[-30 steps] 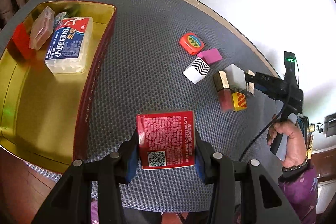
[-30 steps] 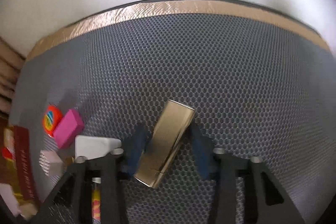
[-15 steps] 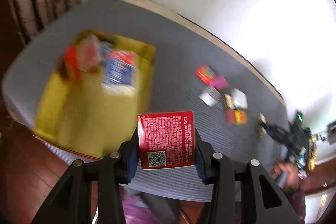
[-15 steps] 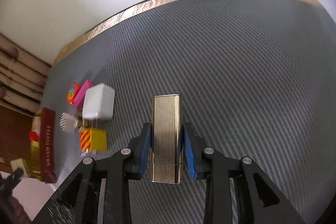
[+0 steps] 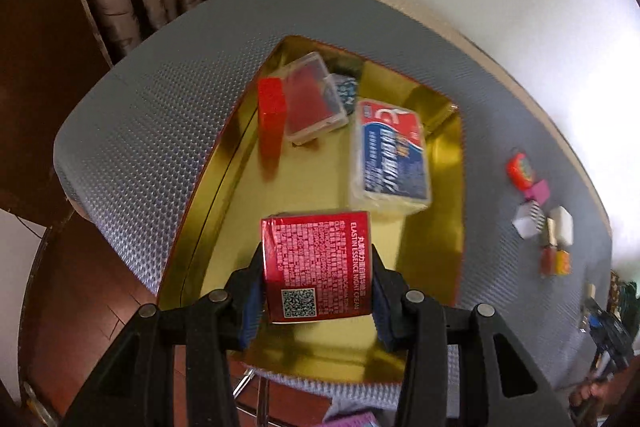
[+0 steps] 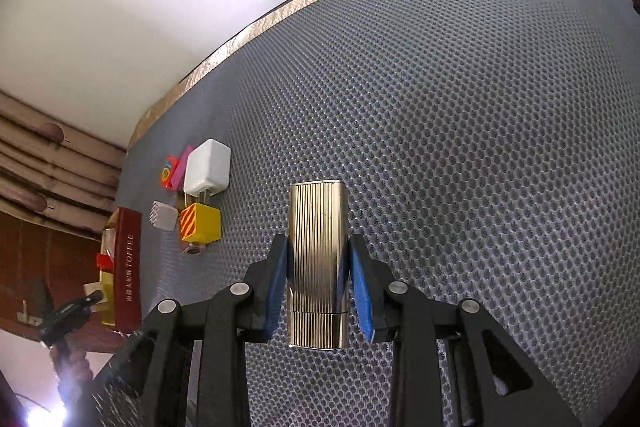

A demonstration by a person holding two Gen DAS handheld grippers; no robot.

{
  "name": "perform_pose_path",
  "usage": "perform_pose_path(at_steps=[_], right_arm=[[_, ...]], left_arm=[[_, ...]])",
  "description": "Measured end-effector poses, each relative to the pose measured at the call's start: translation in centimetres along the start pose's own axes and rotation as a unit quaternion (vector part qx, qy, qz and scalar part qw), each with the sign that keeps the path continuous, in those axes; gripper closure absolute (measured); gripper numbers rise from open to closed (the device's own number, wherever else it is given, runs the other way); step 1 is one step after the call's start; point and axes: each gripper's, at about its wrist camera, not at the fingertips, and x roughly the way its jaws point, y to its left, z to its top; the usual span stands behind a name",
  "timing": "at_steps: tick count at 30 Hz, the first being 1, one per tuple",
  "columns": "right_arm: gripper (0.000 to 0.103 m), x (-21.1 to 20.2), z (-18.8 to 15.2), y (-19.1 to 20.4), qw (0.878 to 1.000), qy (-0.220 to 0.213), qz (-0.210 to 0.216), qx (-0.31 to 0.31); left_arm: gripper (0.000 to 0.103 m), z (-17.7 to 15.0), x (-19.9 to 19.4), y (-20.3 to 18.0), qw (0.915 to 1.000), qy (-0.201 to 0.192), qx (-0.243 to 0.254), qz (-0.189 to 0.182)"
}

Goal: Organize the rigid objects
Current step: 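Carry the red box into the tin with the left tool and release while the right tool carries the case, then lower the tan metal case into the tin and open the right tool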

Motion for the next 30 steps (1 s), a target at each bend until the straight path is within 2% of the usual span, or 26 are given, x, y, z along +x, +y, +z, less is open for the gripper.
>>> perform_pose_path(at_steps=[2, 7, 9, 13, 18, 19, 21, 25, 27, 30], right_arm=[[0.075, -0.2, 0.0, 0.0, 1.0, -0.001, 0.003, 0.001], [0.075, -1.3, 0.3, -0.5, 1.0, 0.0, 0.009, 0.002], [0.075, -1.3, 0.3, -0.3, 1.0, -0.001, 0.011, -0.001], [0.075, -1.4, 0.0, 1.0, 1.0, -0.001, 0.019, -0.006], [0.075, -1.8, -0.1, 2.9, 0.999, 0.001, 0.036, -0.022], [0.075, -1.9, -0.2, 3.2, 0.999, 0.0, 0.037, -0.026], [0.075, -2.2, -0.2, 4.0, 0.999, 0.0, 0.041, -0.033], [0.075, -2.4, -0.5, 6.0, 0.998, -0.002, 0.053, -0.044], [0.075, -2.5, -0.6, 7.2, 0.997, 0.0, 0.063, -0.049], [0.075, -2.6, -0.7, 9.8, 0.995, 0.004, 0.079, -0.069]], left_arm=[[0.056, 0.5, 0.8, -0.2, 0.9998, -0.001, 0.007, 0.016], [0.056, 1.9, 1.9, -1.1, 0.9942, -0.027, 0.047, 0.092], [0.056, 2.2, 1.8, -1.4, 0.9917, -0.042, 0.061, 0.105], [0.055, 2.2, 0.9, -2.0, 0.9875, -0.069, 0.092, 0.108], [0.047, 1.6, -0.7, -2.4, 0.9833, -0.09, 0.125, 0.097], [0.042, 1.6, -0.8, -2.4, 0.9829, -0.089, 0.127, 0.1], [0.042, 1.8, -1.0, -2.1, 0.9838, -0.087, 0.119, 0.102], [0.042, 1.5, -3.0, -0.7, 0.9852, -0.117, 0.075, 0.101], [0.042, 0.4, -4.8, 0.0, 0.982, -0.144, 0.047, 0.113], [0.042, -2.2, -6.7, 1.1, 0.9806, -0.163, 0.024, 0.106]])
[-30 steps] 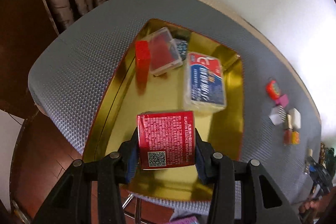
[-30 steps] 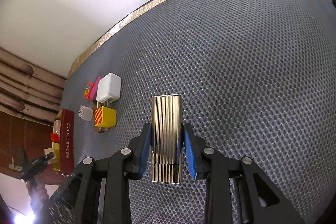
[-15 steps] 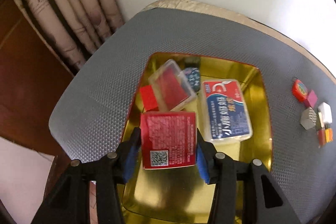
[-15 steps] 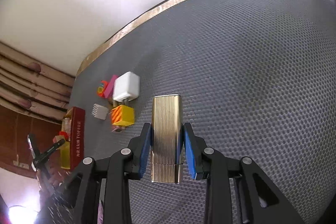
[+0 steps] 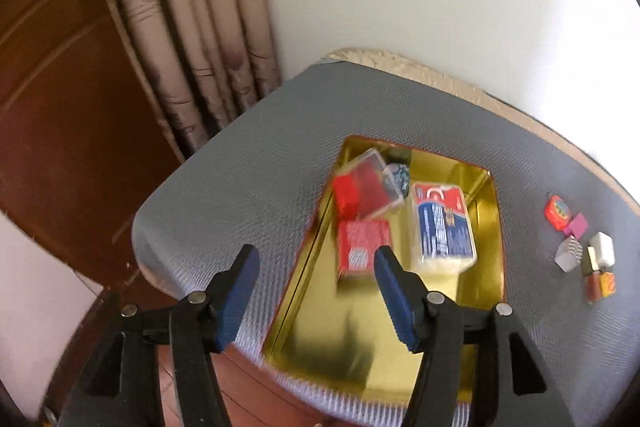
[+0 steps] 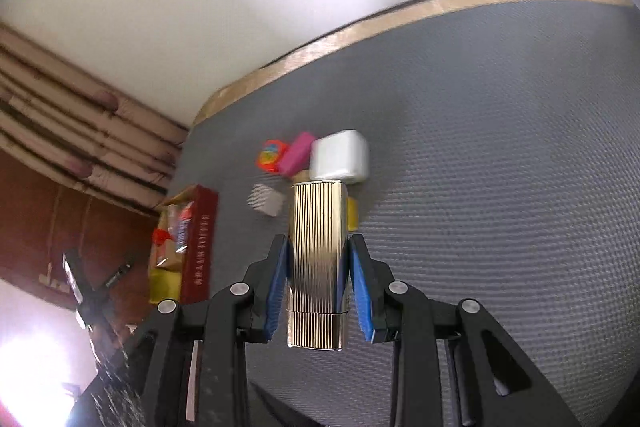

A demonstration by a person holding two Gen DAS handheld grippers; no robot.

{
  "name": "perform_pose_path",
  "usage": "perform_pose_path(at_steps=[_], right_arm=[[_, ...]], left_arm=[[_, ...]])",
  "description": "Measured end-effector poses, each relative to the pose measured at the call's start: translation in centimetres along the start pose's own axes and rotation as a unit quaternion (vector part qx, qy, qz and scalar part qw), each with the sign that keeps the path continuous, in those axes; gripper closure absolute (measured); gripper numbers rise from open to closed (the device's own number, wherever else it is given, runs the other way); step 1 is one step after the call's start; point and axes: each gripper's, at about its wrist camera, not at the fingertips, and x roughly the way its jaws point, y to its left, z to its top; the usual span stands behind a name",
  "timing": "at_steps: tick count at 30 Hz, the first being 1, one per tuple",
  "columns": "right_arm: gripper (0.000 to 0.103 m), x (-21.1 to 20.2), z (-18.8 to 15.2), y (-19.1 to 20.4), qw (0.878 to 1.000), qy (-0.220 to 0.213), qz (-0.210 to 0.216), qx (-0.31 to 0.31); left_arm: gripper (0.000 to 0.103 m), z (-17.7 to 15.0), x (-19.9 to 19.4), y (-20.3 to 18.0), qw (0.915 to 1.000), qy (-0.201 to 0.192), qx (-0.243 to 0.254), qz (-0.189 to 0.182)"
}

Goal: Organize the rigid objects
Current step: 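Lower the tan metal case into the tin and open the right tool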

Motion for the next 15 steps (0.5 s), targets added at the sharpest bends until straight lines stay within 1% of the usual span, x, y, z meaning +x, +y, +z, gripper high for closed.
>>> perform_pose_path(at_steps=[3, 6, 9, 11, 12, 13, 15], right_arm=[[0.075, 0.8, 0.2, 3.3, 0.999, 0.012, 0.029, -0.021], [0.075, 2.6, 0.1, 7.7, 0.996, 0.032, 0.064, -0.046], [0.075, 4.7, -0.2, 11.8, 0.992, 0.056, 0.095, -0.066], [0.075, 6.7, -0.8, 15.1, 0.987, 0.078, 0.114, -0.082], [0.075, 7.4, -1.0, 16.0, 0.985, 0.085, 0.118, -0.088], [0.075, 8.7, -1.4, 17.9, 0.983, 0.097, 0.124, -0.099], [0.075, 10.6, -2.1, 20.2, 0.978, 0.115, 0.132, -0.111]], left_arm=[[0.042, -2.7, -1.7, 1.8, 0.9995, -0.002, -0.032, -0.004], [0.042, -5.5, -2.3, 3.4, 0.9974, 0.018, -0.067, -0.018], [0.042, -7.5, -2.4, 4.3, 0.9953, 0.031, -0.089, -0.024], [0.042, -8.3, -2.5, 4.8, 0.9942, 0.033, -0.098, -0.028], [0.042, -8.5, -2.6, 5.0, 0.9943, 0.03, -0.099, -0.027], [0.042, -8.5, -2.7, 5.0, 0.9947, 0.025, -0.097, -0.024], [0.042, -8.5, -3.0, 4.9, 0.9959, 0.009, -0.089, -0.016]])
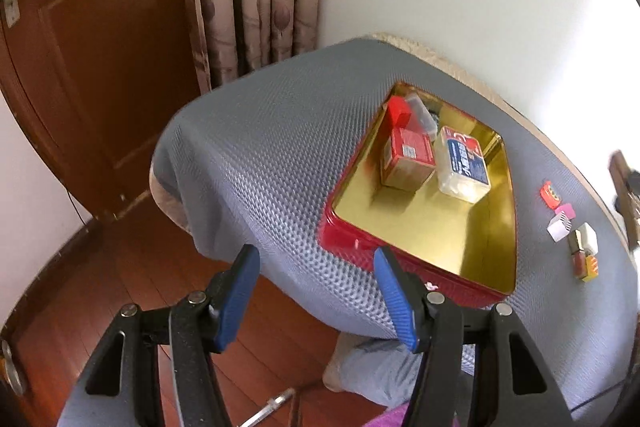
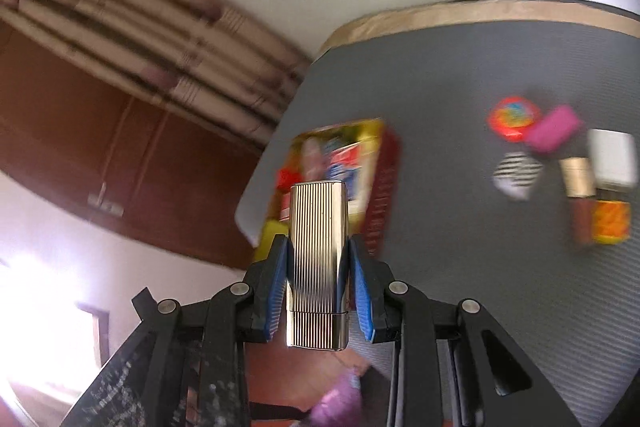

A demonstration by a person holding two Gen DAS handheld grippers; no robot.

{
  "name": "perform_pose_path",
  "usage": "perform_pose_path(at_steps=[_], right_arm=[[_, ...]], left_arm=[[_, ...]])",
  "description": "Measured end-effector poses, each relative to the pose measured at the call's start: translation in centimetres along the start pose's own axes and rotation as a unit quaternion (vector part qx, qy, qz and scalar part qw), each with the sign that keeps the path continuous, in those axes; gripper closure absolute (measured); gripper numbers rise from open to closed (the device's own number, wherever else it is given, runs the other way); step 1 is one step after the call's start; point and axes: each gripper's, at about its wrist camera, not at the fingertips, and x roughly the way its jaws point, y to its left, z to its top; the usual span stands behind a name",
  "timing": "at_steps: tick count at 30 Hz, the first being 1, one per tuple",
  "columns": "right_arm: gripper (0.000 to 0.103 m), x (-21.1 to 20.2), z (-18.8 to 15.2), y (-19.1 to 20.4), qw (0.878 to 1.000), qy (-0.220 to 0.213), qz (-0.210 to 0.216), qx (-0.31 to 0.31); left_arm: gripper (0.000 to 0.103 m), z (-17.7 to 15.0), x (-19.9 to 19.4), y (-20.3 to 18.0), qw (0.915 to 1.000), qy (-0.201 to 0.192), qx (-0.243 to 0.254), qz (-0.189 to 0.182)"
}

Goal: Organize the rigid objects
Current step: 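Lower the tan metal case into the tin and open the right tool, then grasp the black-and-white chevron tile with the left tool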

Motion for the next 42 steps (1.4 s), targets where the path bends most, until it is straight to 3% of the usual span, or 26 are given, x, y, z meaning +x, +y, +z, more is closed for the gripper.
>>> perform_pose_path(at_steps=[5, 9, 19, 24, 27, 30, 33, 35, 38, 39, 42], right_arm=[[0.075, 6.5, 0.1, 3.1, 0.998, 0.043, -0.02, -0.033], [0.075, 11.0, 0.0, 3.4, 0.996, 0.071, -0.047, -0.039], [0.073, 15.9, -0.7, 3.4, 0.988, 0.091, -0.106, -0.072], [0.064, 15.0, -0.1, 3.8, 0.99, 0.051, -0.1, -0.08], [0.057, 11.5, 0.0, 3.0, 0.994, -0.004, -0.081, -0.075], [0.04, 6.4, -1.0, 0.4, 0.99, -0.071, -0.101, -0.064], [0.035, 0.6, -3.1, -5.1, 0.975, -0.125, -0.181, -0.044], [0.035, -1.8, -4.4, -8.6, 0.96, -0.131, -0.246, -0.037], [0.035, -5.7, -7.1, -15.1, 0.92, -0.122, -0.371, -0.02], [0.035, -7.1, -8.3, -17.5, 0.901, -0.117, -0.417, -0.018], [0.033, -9.3, -10.2, -21.6, 0.859, -0.102, -0.501, -0.025]], left_arm=[[0.042, -0.6, -0.4, -0.2, 0.9997, -0.018, 0.013, -0.001], [0.042, -0.9, 0.5, -0.4, 0.9996, 0.008, 0.019, -0.019], [0.042, -1.3, 2.4, -0.7, 0.9979, 0.054, 0.024, -0.027], [0.042, -1.4, 2.4, -0.6, 0.9978, 0.056, 0.022, -0.029], [0.042, -1.4, 2.3, -0.7, 0.9978, 0.053, 0.027, -0.029], [0.042, -1.5, 2.0, -1.0, 0.9978, 0.048, 0.034, -0.03], [0.042, -1.7, 1.5, -1.7, 0.9974, 0.039, 0.049, -0.035], [0.042, -1.9, 1.1, -2.4, 0.9963, 0.035, 0.062, -0.049], [0.042, -2.7, 0.4, -4.4, 0.9909, 0.037, 0.095, -0.087], [0.042, -3.0, 0.1, -5.2, 0.9877, 0.041, 0.11, -0.103], [0.042, -4.0, -0.5, -8.4, 0.9776, 0.047, 0.157, -0.132]])
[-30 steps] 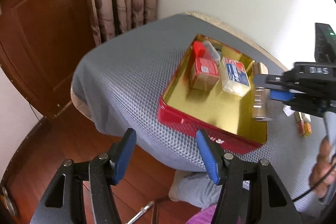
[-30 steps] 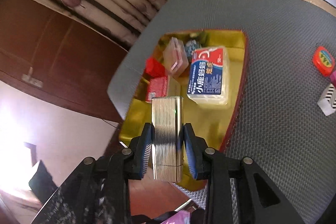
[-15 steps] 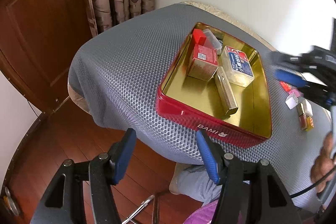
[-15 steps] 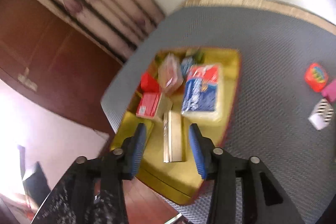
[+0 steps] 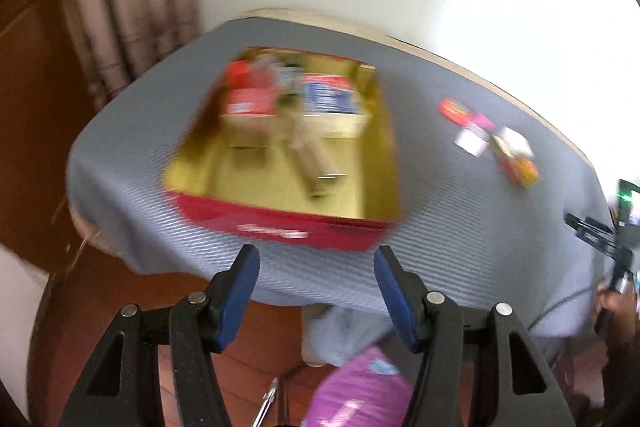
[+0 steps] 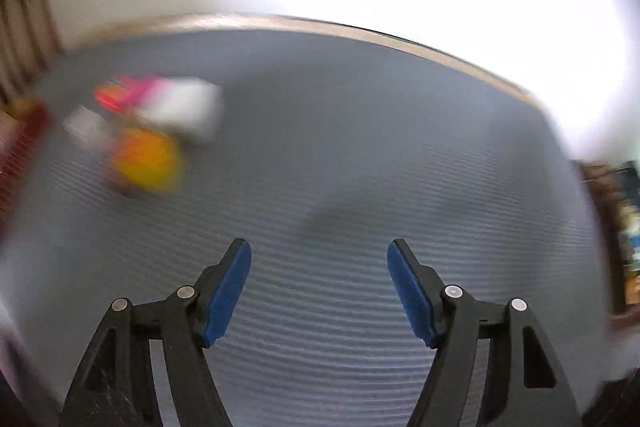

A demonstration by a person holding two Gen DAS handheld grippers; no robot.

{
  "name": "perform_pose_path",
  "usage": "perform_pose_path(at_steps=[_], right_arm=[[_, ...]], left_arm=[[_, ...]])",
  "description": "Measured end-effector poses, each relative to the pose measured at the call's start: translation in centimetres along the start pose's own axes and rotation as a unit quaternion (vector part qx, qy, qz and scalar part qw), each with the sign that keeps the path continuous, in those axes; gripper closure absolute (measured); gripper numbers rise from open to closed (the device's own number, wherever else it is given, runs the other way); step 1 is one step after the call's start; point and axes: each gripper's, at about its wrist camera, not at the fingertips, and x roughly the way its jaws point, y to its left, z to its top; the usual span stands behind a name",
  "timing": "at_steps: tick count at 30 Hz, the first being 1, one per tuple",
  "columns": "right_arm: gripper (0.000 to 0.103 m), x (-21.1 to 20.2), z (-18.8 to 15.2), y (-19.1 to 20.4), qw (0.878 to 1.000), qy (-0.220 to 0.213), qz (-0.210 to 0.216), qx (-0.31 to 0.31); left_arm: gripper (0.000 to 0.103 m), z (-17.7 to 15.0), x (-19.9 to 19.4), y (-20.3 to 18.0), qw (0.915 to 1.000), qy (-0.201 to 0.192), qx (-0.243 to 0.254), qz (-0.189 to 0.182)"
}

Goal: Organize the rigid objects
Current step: 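Grasp the black-and-white chevron tile with the left tool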

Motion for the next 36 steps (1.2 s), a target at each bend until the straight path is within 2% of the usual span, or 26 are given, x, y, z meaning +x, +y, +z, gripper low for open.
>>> perform_pose_path(at_steps=[1, 2, 4, 9, 12, 21, 25, 29, 36], right_arm=[[0.029, 0.7, -0.8, -1.3, 1.0, 0.002, -0.025, -0.006], [0.014, 1.0, -1.5, -2.4, 1.0, -0.006, -0.028, -0.004], [0.004, 1.1, -2.2, -3.6, 0.999, -0.022, -0.038, 0.01], [0.004, 1.6, -2.2, -4.5, 0.999, -0.02, -0.017, 0.033], [0.003, 1.7, -2.4, -4.7, 0.999, -0.023, 0.011, 0.036], [0.003, 2.1, -2.4, -7.0, 0.996, -0.011, 0.069, 0.057], [0.002, 2.0, -2.4, -7.0, 0.995, -0.015, 0.078, 0.054], [0.001, 2.1, -2.4, -6.6, 0.995, -0.011, 0.084, 0.051], [0.001, 2.4, -2.1, -6.4, 0.995, -0.008, 0.085, 0.05]], left_arm=[[0.042, 0.3, 0.3, -1.2, 0.9998, 0.007, 0.014, -0.01], [0.042, 0.9, 0.8, -2.5, 0.9993, 0.017, 0.024, -0.022], [0.042, 2.1, 1.6, -4.6, 0.9986, 0.024, 0.032, -0.034], [0.042, 6.3, 4.2, -10.0, 0.9966, 0.021, 0.068, -0.041], [0.042, 8.6, 6.2, -13.0, 0.9941, 0.018, 0.1, -0.04], [0.042, 12.9, 11.7, -19.7, 0.9781, 0.0, 0.208, -0.013], [0.042, 13.6, 13.7, -20.7, 0.9745, 0.018, 0.223, -0.013], [0.042, 14.0, 14.8, -20.7, 0.9743, 0.038, 0.218, -0.041], [0.042, 14.2, 17.7, -21.3, 0.9676, 0.069, 0.241, -0.026]])
